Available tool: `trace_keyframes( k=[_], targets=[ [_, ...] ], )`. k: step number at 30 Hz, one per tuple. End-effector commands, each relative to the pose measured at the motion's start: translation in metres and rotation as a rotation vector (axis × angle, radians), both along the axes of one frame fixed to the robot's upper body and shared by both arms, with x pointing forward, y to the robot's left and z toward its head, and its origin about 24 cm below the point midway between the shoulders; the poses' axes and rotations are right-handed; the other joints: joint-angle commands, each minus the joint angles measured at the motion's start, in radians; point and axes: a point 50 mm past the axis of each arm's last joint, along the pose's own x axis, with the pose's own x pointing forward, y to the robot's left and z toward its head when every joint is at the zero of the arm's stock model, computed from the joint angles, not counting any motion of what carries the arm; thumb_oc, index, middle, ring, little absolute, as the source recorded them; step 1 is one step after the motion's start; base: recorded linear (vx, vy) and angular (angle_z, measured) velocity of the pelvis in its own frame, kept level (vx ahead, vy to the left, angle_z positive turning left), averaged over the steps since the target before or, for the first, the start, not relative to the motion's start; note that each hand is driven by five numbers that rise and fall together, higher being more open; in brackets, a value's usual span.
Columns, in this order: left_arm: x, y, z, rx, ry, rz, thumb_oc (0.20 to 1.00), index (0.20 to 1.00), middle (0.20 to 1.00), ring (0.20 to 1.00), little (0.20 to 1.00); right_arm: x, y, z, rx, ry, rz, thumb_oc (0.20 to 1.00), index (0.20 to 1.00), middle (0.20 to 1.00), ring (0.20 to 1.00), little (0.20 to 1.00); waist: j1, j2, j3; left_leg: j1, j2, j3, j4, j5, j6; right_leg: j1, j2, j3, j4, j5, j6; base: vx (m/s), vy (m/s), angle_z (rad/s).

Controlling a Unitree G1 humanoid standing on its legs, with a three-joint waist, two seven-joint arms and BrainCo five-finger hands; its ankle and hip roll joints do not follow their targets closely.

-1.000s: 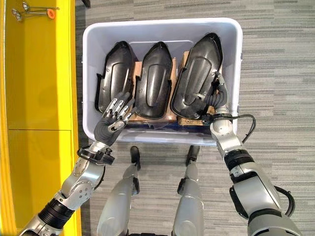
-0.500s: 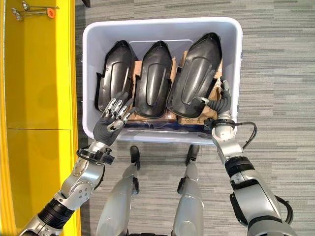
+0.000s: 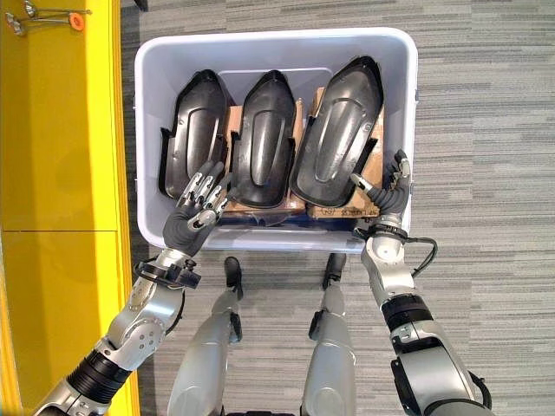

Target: Move parts from the plastic box to the shelf.

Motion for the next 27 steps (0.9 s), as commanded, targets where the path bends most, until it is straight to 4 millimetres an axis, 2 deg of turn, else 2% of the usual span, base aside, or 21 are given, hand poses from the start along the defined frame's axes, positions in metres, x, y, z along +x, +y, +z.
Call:
trace_keyframes(
  k=[1,4,10,20,27],
  targets=[
    [-0.009,0.000,0.013,-0.056,-0.071,-0.008,1.000,1.000,1.000,1.000,1.000,-0.005,-0.003,0.017,0.086,-0.133,-0.012,1.000,1.000,1.000,1.000,1.000,0.015,-0.003,-0.072,0.006,0.046,-0.010,0.013,-0.011,-0.011,-0.050,-0.057,0.101,0.186,-0.106,0.068,0.00,0.000,0.00],
    [-0.008,-0.002,0.014,-0.061,-0.066,-0.006,1.000,1.000,1.000,1.000,1.000,-0.008,0.011,0.025,0.138,-0.194,0.035,1.000,1.000,1.000,1.000,1.000,0.012,-0.006,-0.072,0.006,0.045,-0.010,0.015,-0.012,-0.011,-0.046,-0.057,0.099,0.184,-0.107,0.067,0.00,0.000,0.00],
    [-0.008,-0.001,0.015,-0.061,-0.067,0.004,1.000,1.000,1.000,1.000,1.000,-0.016,0.023,0.035,0.172,-0.267,0.076,1.000,1.000,1.000,1.000,1.000,0.012,-0.012,-0.077,0.001,0.042,-0.017,0.021,-0.013,-0.011,-0.040,-0.059,0.096,0.182,-0.108,0.066,0.00,0.000,0.00],
    [-0.010,0.002,0.016,-0.060,-0.070,0.014,1.000,1.000,1.000,1.000,1.000,-0.016,0.026,0.040,0.150,-0.278,0.056,1.000,1.000,1.000,1.000,1.000,0.020,-0.016,-0.074,-0.010,0.035,-0.027,0.025,-0.009,-0.009,-0.034,-0.060,0.089,0.176,-0.101,0.067,0.00,0.000,0.00],
    [-0.010,0.002,0.015,-0.062,-0.061,0.015,1.000,1.000,1.000,1.000,1.000,-0.016,0.025,0.033,0.162,-0.249,0.037,1.000,1.000,1.000,1.000,1.000,0.025,-0.017,-0.069,-0.016,0.035,-0.032,0.028,-0.012,-0.009,-0.032,-0.061,0.083,0.180,-0.105,0.068,0.00,0.000,0.00]
  ],
)
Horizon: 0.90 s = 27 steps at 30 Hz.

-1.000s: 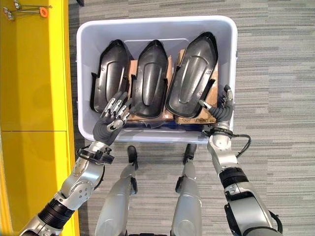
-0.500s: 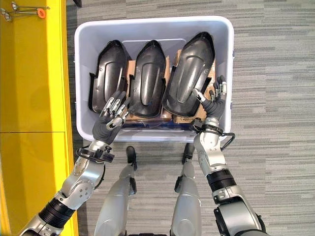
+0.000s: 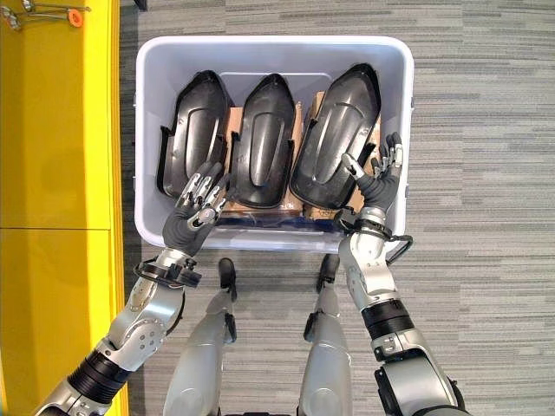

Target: Move parts from the plastic box to the shelf.

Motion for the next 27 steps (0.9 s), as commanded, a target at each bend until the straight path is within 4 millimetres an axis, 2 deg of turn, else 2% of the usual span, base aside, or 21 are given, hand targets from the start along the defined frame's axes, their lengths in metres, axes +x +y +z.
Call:
trace_keyframes(
  k=[1,18,27],
  targets=[
    [-0.011,0.001,0.016,-0.052,-0.084,-0.011,1.000,1.000,1.000,1.000,1.000,-0.003,-0.010,0.010,-0.017,-0.073,-0.048,1.000,1.000,1.000,1.000,1.000,0.015,0.013,-0.053,0.001,0.036,-0.024,0.002,-0.003,-0.009,-0.027,-0.061,0.087,0.171,-0.100,0.069,0.00,0.000,0.00],
    [-0.012,0.002,0.017,-0.048,-0.091,-0.022,1.000,1.000,1.000,1.000,1.000,0.014,-0.008,-0.007,-0.099,0.066,-0.050,1.000,1.000,1.000,1.000,1.000,0.032,0.016,-0.030,-0.026,0.033,-0.034,0.016,-0.008,-0.003,-0.049,-0.059,0.082,0.189,-0.107,0.067,0.00,0.001,0.01],
    [-0.013,0.001,0.018,-0.045,-0.094,-0.029,1.000,1.000,1.000,1.000,1.000,0.023,-0.007,-0.001,-0.148,0.081,-0.051,1.000,1.000,1.000,1.000,1.000,0.045,0.017,-0.018,-0.046,0.029,-0.047,0.024,-0.007,-0.001,-0.057,-0.061,0.076,0.195,-0.109,0.067,0.00,0.001,0.02]
  ],
)
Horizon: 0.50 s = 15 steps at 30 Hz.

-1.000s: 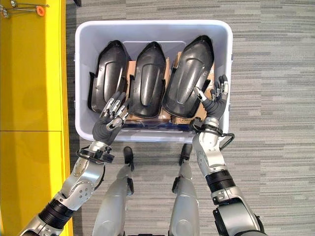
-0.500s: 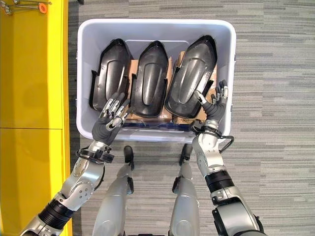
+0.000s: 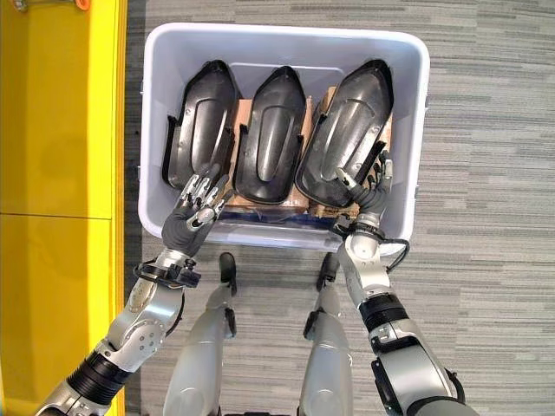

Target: Move parts from the plastic box to the shelf.

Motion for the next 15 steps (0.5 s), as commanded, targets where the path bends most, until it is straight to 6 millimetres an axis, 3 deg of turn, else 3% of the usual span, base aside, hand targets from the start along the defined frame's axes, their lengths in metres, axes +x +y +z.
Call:
trace_keyframes(
  k=[1,15],
  targets=[
    [-0.0119,-0.0003,0.0201,-0.036,-0.112,-0.034,1.000,1.000,1.000,1.000,1.000,0.0059,-0.0015,0.0276,-0.067,-0.092,0.008,1.000,1.000,1.000,1.000,1.000,0.022,0.025,-0.024,0.007,0.029,-0.016,-0.009,-0.005,-0.001,-0.037,-0.063,0.099,0.191,-0.108,0.072,0.00,0.000,0.00],
    [-0.0121,0.0004,0.0212,-0.041,-0.109,-0.035,1.000,1.000,1.000,1.000,1.000,0.0146,-0.0052,0.0280,0.003,-0.065,-0.027,1.000,1.000,1.000,1.000,1.000,0.038,0.027,-0.006,-0.020,0.017,-0.025,0.000,-0.008,0.006,-0.045,-0.068,0.087,0.197,-0.111,0.072,0.00,0.005,0.04]
  ],
)
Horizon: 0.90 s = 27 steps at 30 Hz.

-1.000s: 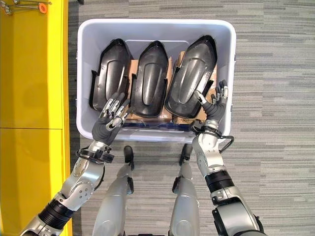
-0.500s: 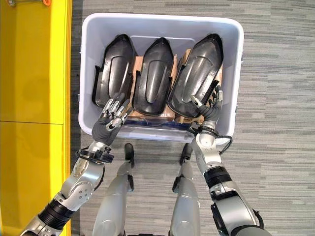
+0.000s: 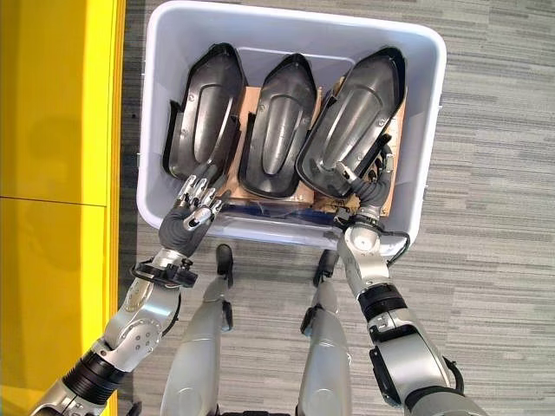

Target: Move parts from the plastic box to the shelf.

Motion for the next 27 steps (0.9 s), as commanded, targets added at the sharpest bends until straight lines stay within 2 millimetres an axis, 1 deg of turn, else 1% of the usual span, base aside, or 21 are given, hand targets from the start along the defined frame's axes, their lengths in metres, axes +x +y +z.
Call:
trace_keyframes(
  k=[1,9,11,16,17,22,23,24,25,26,27],
  targets=[
    [-0.012,-0.004,0.021,-0.056,-0.111,-0.037,1.000,1.000,1.000,1.000,1.000,0.005,-0.005,0.015,0.021,-0.052,-0.010,1.000,1.000,1.000,1.000,1.000,0.034,0.034,-0.029,0.023,0.017,-0.005,-0.029,-0.005,0.006,-0.035,-0.069,0.111,0.200,-0.112,0.074,0.00,0.000,0.00],
    [-0.013,-0.005,0.021,-0.062,-0.102,-0.041,1.000,1.000,1.000,1.000,1.000,0.013,-0.006,0.013,0.073,-0.015,-0.023,1.000,1.000,1.000,1.000,1.000,0.039,0.031,-0.023,0.018,0.016,-0.007,-0.027,-0.010,0.012,-0.046,-0.069,0.115,0.209,-0.114,0.073,0.00,0.000,0.00],
    [-0.014,-0.006,0.020,-0.058,-0.096,-0.048,1.000,1.000,1.000,1.000,1.000,0.020,-0.006,0.011,0.067,0.042,-0.030,1.000,1.000,1.000,1.000,1.000,0.046,0.030,-0.021,0.013,0.014,-0.009,-0.025,-0.011,0.016,-0.051,-0.067,0.117,0.211,-0.114,0.072,0.00,0.000,0.00],
    [-0.015,-0.007,0.022,-0.054,-0.096,-0.062,1.000,1.000,1.000,1.000,1.000,0.038,-0.007,0.018,-0.025,0.163,-0.053,1.000,1.000,1.000,1.000,1.000,0.062,0.026,-0.006,0.008,0.014,-0.014,-0.022,-0.011,0.020,-0.055,-0.063,0.116,0.215,-0.112,0.071,0.00,0.000,0.00],
    [-0.015,-0.007,0.022,-0.051,-0.095,-0.068,1.000,1.000,1.000,1.000,1.000,0.044,-0.001,0.020,-0.065,0.200,-0.040,1.000,1.000,1.000,1.000,1.000,0.069,0.025,-0.001,0.007,0.014,-0.017,-0.022,-0.010,0.021,-0.056,-0.062,0.115,0.216,-0.113,0.071,0.00,0.000,0.00],
    [-0.015,-0.008,0.024,-0.043,-0.098,-0.077,1.000,1.000,1.000,1.000,1.000,0.052,0.009,0.024,-0.144,0.287,-0.021,1.000,1.000,1.000,1.000,1.000,0.085,0.020,0.012,-0.007,0.009,-0.028,-0.017,-0.010,0.024,-0.059,-0.062,0.106,0.220,-0.114,0.071,0.00,0.000,0.00],
    [-0.015,-0.009,0.025,-0.044,-0.102,-0.079,1.000,1.000,1.000,1.000,1.000,0.055,0.015,0.030,-0.189,0.299,-0.011,1.000,1.000,1.000,1.000,1.000,0.093,0.019,0.017,-0.012,0.005,-0.036,-0.016,-0.011,0.026,-0.060,-0.061,0.103,0.220,-0.116,0.071,0.00,0.000,0.00],
    [-0.014,-0.010,0.025,-0.046,-0.103,-0.081,1.000,1.000,1.000,1.000,1.000,0.056,0.014,0.031,-0.223,0.316,-0.010,0.865,0.865,0.865,0.865,0.865,0.097,0.018,0.018,-0.017,0.003,-0.038,-0.015,-0.011,0.027,-0.061,-0.062,0.100,0.221,-0.116,0.072,0.00,0.000,0.00],
    [-0.014,-0.010,0.026,-0.047,-0.108,-0.083,1.000,1.000,1.000,1.000,1.000,0.057,0.015,0.032,-0.255,0.328,-0.011,0.834,0.834,0.834,0.834,0.834,0.101,0.018,0.018,-0.023,0.001,-0.043,-0.012,-0.011,0.028,-0.062,-0.062,0.098,0.222,-0.116,0.072,0.00,0.000,0.00],
    [-0.014,-0.010,0.027,-0.047,-0.110,-0.083,1.000,1.000,1.000,1.000,1.000,0.057,0.017,0.033,-0.271,0.332,-0.010,0.752,0.752,0.752,0.752,0.752,0.106,0.018,0.018,-0.027,0.000,-0.045,-0.011,-0.012,0.029,-0.064,-0.062,0.096,0.223,-0.117,0.072,0.00,0.000,0.00],
    [-0.014,-0.010,0.027,-0.047,-0.111,-0.082,1.000,1.000,1.000,1.000,1.000,0.058,0.022,0.035,-0.303,0.334,0.007,0.580,0.580,0.580,0.580,0.580,0.109,0.018,0.018,-0.031,-0.001,-0.048,-0.010,-0.011,0.030,-0.065,-0.062,0.095,0.223,-0.118,0.072,0.01,0.007,0.04]
  ],
)
